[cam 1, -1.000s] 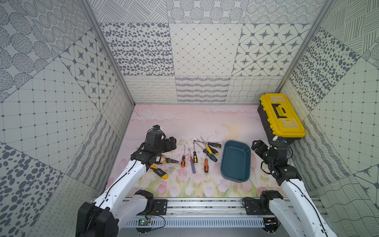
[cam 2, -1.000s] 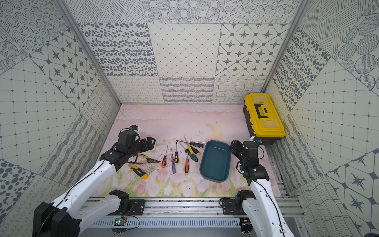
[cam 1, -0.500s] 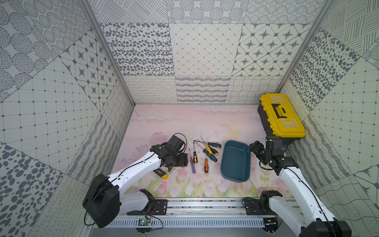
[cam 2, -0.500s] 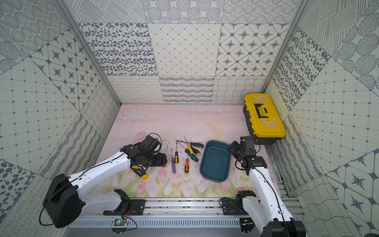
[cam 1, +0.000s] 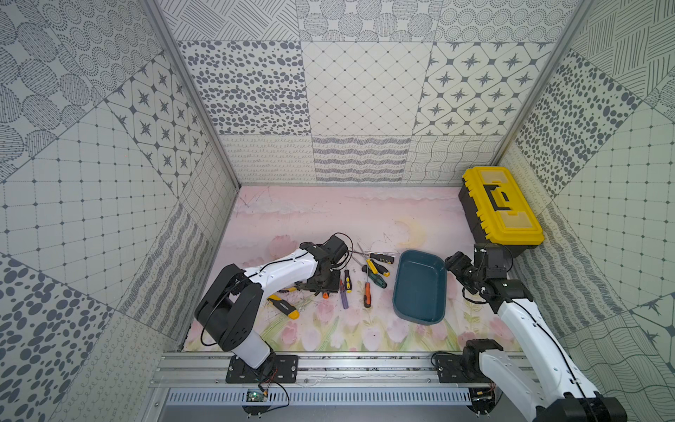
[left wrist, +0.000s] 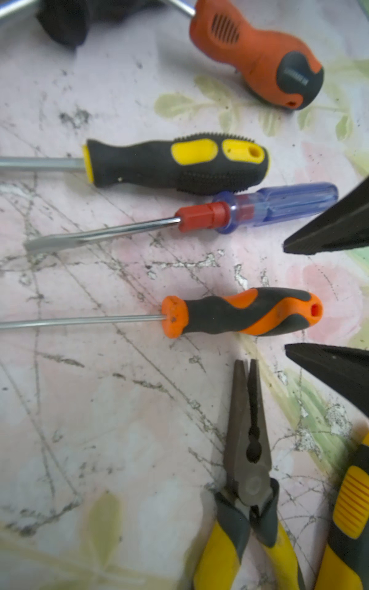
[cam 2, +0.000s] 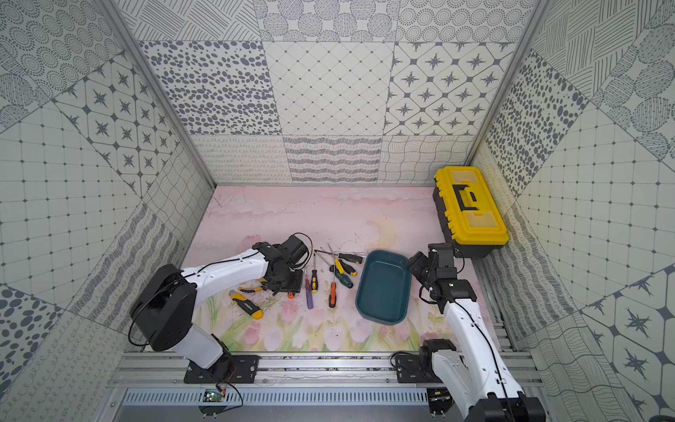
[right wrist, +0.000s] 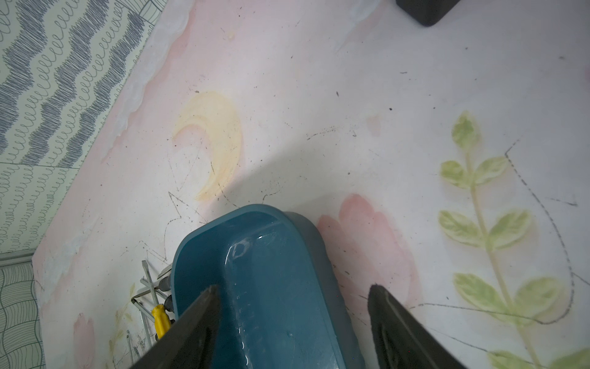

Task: Put the screwdriver on the desktop into the storage box
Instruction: Pick up the screwdriver from the center of the board.

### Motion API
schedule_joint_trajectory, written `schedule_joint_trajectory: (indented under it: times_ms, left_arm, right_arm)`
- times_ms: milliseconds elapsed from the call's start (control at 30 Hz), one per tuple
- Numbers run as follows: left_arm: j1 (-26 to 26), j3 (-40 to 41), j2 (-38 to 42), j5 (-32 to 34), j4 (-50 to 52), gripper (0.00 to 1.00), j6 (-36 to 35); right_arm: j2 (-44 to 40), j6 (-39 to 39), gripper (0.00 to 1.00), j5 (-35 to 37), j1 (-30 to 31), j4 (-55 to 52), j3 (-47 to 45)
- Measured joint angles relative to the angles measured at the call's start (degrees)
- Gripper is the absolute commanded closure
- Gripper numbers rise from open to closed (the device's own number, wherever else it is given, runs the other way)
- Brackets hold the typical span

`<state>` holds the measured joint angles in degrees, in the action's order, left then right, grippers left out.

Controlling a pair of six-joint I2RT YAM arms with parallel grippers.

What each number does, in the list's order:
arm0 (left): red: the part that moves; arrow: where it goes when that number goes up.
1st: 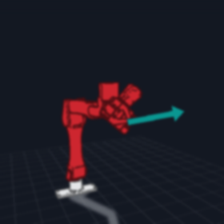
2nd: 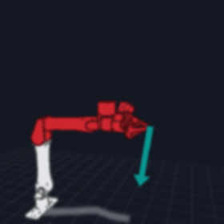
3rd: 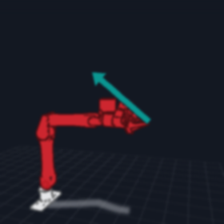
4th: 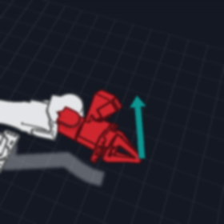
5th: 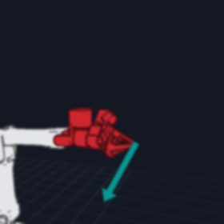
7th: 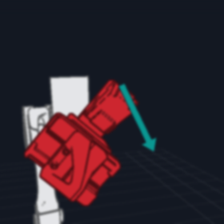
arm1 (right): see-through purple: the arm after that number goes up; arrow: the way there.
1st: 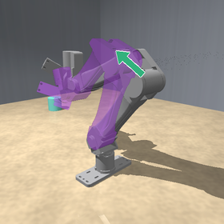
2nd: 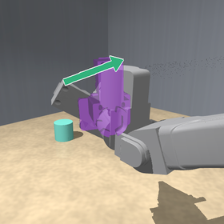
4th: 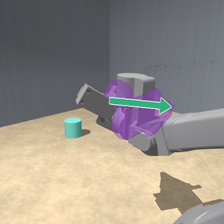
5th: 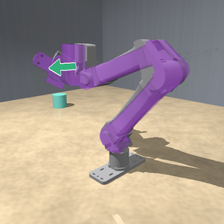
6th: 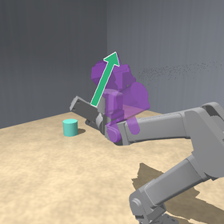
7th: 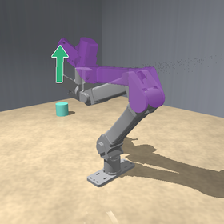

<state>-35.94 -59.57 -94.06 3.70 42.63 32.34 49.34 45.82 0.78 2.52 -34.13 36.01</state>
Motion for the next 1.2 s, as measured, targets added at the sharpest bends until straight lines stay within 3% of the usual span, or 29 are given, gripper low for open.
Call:
schedule_joint_trajectory:
  times_ms: [300,533,700,933,1033,1200]
  left_arm:
    - [0.4,-3.7,-6.8,4.2,0.1,0.59,-2.8]
    - [1.4,-4.5,-9.2,4.4,-1.0,0.72,-4.2]
    - [1.5,-5.0,-9.6,3.8,-1.1,0.87,-4.6]
    - [1.2,-1.9,-6.3,4.0,-2.5,0.92,-2.8]
    - [-0.5,-0.8,-2.4,4.5,-1.6,0.92,-1.0]
    - [-8.9,-5.2,4.0,6.3,2.3,0.93,4.8]
  right_arm:
    - [-1.9,0.1,0.25,0.5,0.0,0.0,-0.3]
    - [-3.4,0.3,0.27,0.8,0.0,-0.4,-0.9]
    - [-4.1,0.3,0.28,0.8,0.0,-0.5,-1.1]
    - [-5.2,-0.2,0.3,-0.3,0.0,-1.0,-1.1]
    - [-6.1,-0.7,0.31,-1.7,0.0,-1.6,-1.1]
    - [-6.8,-3.0,0.32,-4.0,0.0,-6.7,1.3]
